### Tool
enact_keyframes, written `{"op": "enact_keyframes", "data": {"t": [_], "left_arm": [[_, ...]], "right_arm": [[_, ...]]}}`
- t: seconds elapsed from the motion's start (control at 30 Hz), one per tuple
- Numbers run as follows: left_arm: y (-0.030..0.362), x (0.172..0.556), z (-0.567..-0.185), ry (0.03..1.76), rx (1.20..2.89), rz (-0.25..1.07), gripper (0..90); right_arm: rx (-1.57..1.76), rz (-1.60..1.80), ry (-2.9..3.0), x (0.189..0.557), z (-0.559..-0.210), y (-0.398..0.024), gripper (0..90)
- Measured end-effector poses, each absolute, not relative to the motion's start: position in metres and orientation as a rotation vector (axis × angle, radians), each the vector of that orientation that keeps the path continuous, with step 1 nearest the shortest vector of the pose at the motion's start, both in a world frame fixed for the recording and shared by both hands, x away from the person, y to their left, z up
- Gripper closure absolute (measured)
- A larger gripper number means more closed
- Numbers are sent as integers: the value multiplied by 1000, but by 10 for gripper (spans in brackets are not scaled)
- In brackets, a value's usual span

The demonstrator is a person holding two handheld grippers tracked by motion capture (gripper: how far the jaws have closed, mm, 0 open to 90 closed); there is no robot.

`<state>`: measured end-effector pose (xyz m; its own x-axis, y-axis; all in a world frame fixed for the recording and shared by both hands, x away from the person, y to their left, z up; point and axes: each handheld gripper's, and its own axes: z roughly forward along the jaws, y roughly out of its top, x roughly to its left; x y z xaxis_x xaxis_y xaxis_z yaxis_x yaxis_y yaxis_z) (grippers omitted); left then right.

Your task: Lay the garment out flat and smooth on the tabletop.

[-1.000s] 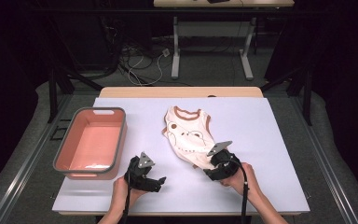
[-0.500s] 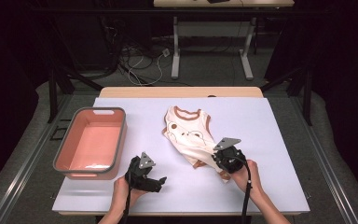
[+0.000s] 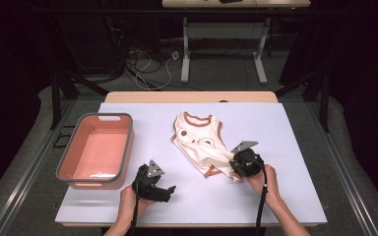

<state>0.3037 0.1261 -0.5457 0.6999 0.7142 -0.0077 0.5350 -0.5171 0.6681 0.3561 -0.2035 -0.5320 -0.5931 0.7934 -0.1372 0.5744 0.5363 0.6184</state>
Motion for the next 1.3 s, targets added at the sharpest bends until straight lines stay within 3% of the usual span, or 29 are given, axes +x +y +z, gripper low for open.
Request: {"op": "enact_keyframes", "data": {"t": [0.3,0.5,0.7,0.8,1.07,1.3], "left_arm": [[125,303,-545,946,2236,363,134],[125,302,-545,944,2227,374,126],[119,302,-546,943,2233,380,91],[114,302,-546,938,2234,374,72],[93,303,-546,877,2252,374,82],[67,304,-548,821,2254,344,156]], "right_arm": [[1189,834,2385,353,-525,-215,335],[1200,889,2444,348,-524,-221,163],[1172,940,2442,336,-521,-226,51],[1158,946,2448,332,-522,-226,3],[1167,985,2449,331,-525,-225,0],[1181,974,2439,331,-525,-224,0]]}}
